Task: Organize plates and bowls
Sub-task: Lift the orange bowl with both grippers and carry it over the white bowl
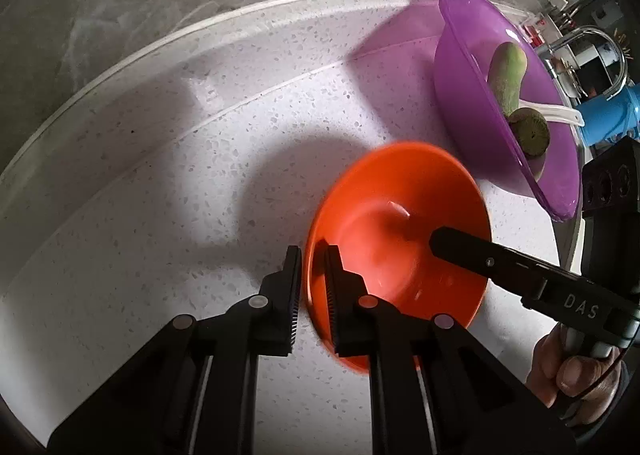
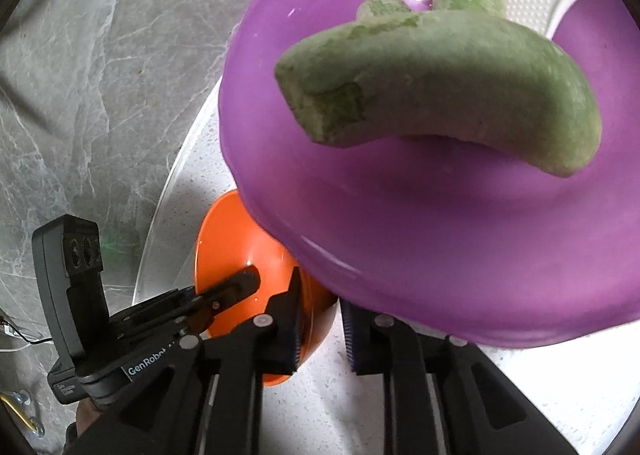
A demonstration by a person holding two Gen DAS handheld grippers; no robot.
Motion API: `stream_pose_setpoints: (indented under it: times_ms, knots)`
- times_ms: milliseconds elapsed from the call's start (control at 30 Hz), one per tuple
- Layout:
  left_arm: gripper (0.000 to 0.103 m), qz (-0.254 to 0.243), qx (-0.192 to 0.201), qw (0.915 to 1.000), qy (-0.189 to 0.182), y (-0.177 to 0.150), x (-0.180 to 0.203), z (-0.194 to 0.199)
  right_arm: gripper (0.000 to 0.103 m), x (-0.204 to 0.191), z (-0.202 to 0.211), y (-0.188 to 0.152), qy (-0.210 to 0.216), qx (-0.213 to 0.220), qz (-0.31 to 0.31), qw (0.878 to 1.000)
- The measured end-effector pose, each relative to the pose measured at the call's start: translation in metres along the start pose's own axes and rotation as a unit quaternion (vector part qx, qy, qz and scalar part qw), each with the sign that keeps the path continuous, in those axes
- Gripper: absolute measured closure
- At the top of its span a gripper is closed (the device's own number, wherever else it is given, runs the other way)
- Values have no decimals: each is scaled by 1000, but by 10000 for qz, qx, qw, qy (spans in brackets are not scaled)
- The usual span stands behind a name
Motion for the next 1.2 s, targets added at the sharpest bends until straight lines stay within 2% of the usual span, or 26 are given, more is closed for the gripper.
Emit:
stream_pose_setpoints:
  times_ms: [467,733,933,1200]
  knots:
    - [93,211,-18,9998,-45,-10,13,10,86,-23,11,-11,79,-98,95,9999]
    - [93,278,105,9995,-74,-29,13,41,86,-45,25,-21,142,-93,285,9994]
    - [92,446,330,9985,-28,-57,7,77,86,-76,37,-39,248,-144,616,9977]
    - [92,741,613,9953,131,-114,-28,145,86,-133,39,-74,440,-343,1186,9914]
Point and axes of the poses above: each gripper's, at about its wrist camera, not at the fingertips, and z roughly against the way its jaws point, x to its right, y to its top, the point moved 8 cm from there along -z, roughly the way its jaws point, and after that the axes turned 8 degrees about -y, right-handed, at the moved point
